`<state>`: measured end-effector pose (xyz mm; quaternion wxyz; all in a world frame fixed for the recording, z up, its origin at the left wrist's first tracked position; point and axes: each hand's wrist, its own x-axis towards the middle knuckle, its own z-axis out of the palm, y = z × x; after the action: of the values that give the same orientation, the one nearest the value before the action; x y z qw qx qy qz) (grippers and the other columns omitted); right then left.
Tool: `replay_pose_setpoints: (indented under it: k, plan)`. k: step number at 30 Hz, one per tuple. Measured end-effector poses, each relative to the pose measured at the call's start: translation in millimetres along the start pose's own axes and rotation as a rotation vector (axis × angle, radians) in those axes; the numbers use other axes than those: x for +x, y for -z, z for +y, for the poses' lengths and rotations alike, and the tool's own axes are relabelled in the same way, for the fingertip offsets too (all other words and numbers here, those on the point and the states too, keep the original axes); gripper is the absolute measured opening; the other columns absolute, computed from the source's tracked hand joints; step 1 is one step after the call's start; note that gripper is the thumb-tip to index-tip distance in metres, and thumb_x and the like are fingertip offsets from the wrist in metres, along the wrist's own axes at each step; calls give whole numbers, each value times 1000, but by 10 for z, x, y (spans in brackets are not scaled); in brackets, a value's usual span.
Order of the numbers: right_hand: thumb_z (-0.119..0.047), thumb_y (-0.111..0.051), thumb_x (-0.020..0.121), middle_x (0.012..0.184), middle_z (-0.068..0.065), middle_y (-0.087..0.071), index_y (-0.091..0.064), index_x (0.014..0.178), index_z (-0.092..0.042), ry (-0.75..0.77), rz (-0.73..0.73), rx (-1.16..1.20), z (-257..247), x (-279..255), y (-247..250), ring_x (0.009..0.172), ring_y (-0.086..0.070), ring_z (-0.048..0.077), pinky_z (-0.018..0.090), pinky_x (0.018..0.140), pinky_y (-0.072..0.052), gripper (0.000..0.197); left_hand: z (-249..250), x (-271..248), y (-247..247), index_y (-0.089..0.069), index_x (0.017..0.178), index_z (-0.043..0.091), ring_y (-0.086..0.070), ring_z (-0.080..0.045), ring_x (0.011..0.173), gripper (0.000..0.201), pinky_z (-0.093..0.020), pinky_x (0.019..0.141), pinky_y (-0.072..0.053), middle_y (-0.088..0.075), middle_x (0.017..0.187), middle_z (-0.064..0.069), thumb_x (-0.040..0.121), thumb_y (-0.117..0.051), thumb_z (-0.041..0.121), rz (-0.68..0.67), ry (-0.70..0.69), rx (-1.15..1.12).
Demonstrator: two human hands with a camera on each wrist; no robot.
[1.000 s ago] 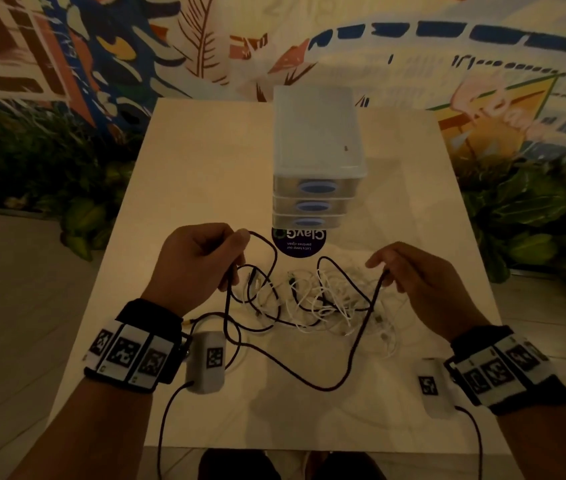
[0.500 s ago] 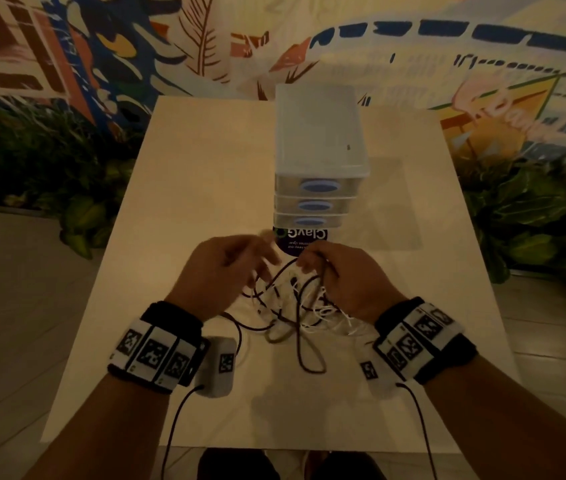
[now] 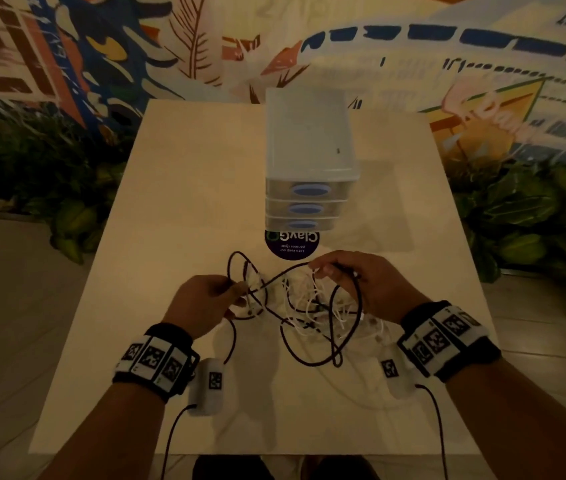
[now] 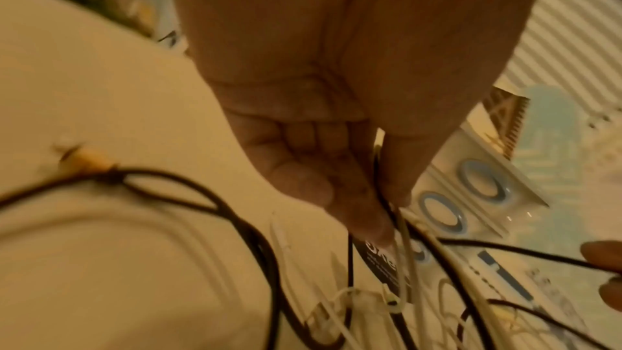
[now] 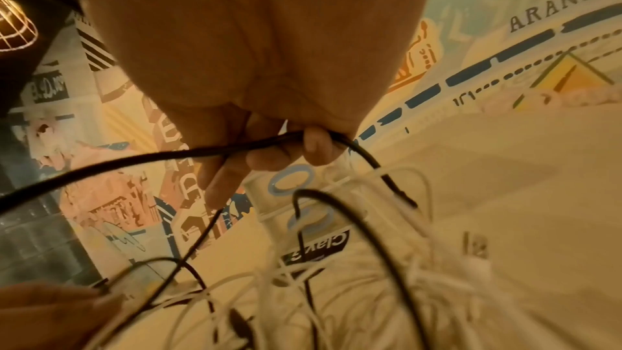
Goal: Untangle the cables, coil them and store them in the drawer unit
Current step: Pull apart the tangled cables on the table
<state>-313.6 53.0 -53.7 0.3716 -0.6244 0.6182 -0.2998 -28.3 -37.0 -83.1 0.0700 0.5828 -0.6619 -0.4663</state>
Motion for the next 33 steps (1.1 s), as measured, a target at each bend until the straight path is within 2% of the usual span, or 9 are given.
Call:
replay_pose_setpoints:
  k: [4, 7, 11, 16, 20, 24, 27, 30, 33]
  plan:
    - [-18, -59, 102, 113, -15, -70, -64, 131, -41, -4, -27, -64, 101, -74, 130, 102, -66, 11, 29, 89, -53, 38, 224, -37, 159, -72, 83, 25, -68, -4, 57, 33, -25, 63, -54, -74, 72, 15, 99, -56, 49, 104, -172, 93]
    - [-21, -50, 105, 108, -15, -70, -49, 141, -49, -80, -23, -117, 168, -123, 196, 95, -67, 11, 32, 89, -55, 46, 440, -96, 224, -68, 79, 21, -66, -8, 57, 37, -21, 57, -49, -72, 72, 11, 100, -54, 47, 151, -253, -7]
    - [-13, -40, 107, 105, -12, -67, -45, 143, -46, -125, 52, -140, 215, -178, 254, 82, -61, 2, 25, 75, -47, 49, 657, -184, 281, -63, 77, 13, -61, -13, 52, 41, -23, 52, -48, -67, 68, -2, 101, -54, 44, 215, -309, -187]
    - [-32, -41, 108, 101, -10, -67, -55, 133, -41, -152, 228, -86, 290, -168, 358, 86, -63, 8, 35, 79, -56, 31, 893, -323, 380, -61, 76, 8, -55, -17, 50, 42, -25, 52, -46, -62, 62, -1, 102, -54, 40, 207, -354, -342]
    - [-44, -43, 105, 111, -14, -65, -61, 125, -38, -198, 245, -99, 258, -118, 345, 102, -61, -1, 43, 97, -52, 28, 1021, -424, 443, -61, 75, 7, -56, -19, 47, 44, -26, 52, -49, -67, 64, -4, 102, -53, 40, 195, -383, -360]
    - [-55, -47, 98, 115, -12, -59, -63, 126, -30, 12, 350, -278, -167, -106, 240, 110, -56, 7, 38, 100, -47, 40, 1129, -528, 439, -64, 77, 5, -59, -20, 45, 43, -24, 50, -50, -70, 68, -8, 101, -56, 40, 180, -396, -377]
    - [-54, -58, 94, 113, -15, -58, -66, 123, -30, 187, 236, -259, -689, -90, -37, 107, -55, 2, 22, 96, -43, 39, 1212, -603, 414, -65, 77, 4, -60, -19, 45, 43, -23, 50, -50, -71, 67, -8, 101, -56, 38, 150, -425, -385]
    - [-47, -60, 97, 103, -7, -63, -70, 111, -23, 267, 72, -260, -871, -2, -375, 94, -59, 8, 30, 84, -52, 30, 1272, -658, 399, -62, 76, 0, -57, -18, 45, 44, -25, 51, -50, -68, 63, -8, 101, -55, 36, 125, -467, -419]
    - [-31, -62, 100, 94, -3, -65, -74, 103, -18, 327, 64, -247, -811, 43, -505, 84, -59, 12, 38, 75, -54, 18, 1211, -655, 412, -59, 80, -1, -56, -16, 50, 45, -24, 54, -49, -65, 64, -5, 99, -58, 41, 115, -492, -446]
